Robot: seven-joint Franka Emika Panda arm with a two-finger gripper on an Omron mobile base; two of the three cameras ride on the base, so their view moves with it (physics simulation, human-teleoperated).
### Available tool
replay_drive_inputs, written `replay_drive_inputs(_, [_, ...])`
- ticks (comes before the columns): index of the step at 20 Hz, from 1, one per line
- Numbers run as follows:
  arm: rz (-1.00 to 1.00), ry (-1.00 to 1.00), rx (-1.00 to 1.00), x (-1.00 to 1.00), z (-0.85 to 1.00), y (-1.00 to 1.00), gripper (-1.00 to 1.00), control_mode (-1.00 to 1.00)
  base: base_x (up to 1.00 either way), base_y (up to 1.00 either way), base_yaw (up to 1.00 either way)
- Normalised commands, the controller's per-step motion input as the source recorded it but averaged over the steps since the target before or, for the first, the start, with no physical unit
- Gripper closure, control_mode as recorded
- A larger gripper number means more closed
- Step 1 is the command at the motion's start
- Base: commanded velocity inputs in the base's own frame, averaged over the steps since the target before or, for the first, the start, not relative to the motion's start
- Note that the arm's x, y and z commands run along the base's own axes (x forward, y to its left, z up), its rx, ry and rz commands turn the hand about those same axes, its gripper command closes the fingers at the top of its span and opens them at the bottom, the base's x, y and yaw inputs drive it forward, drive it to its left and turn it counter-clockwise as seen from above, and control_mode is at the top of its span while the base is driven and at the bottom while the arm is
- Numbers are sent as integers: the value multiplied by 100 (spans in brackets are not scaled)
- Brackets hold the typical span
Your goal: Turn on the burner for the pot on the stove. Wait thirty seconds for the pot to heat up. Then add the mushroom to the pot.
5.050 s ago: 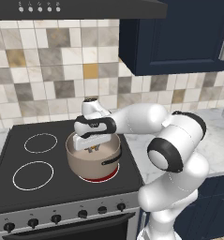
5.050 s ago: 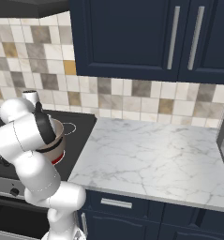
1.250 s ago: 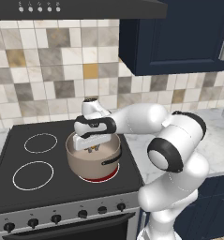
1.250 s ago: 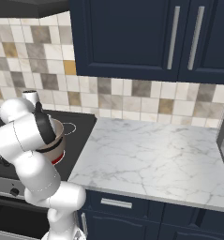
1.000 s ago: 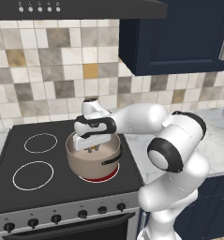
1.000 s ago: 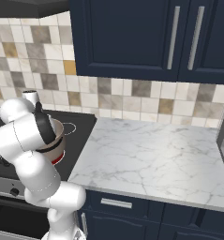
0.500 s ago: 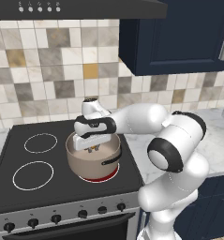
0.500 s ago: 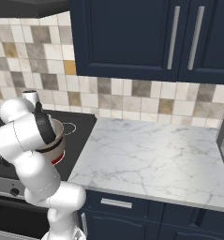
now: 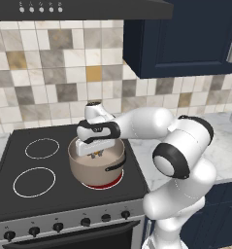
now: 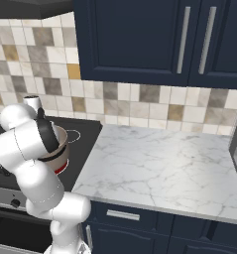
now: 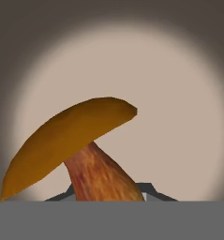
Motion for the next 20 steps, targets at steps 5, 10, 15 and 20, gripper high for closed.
replay_drive_inputs(5, [0,0,0,0,0,0,100,-100,0,0,0])
replay_drive_inputs(10, [0,0,0,0,0,0,100,-100,0,0,0])
replay_drive_inputs(15, [0,0,0,0,0,0,100,-100,0,0,0])
replay_drive_inputs(20, [0,0,0,0,0,0,100,-100,0,0,0])
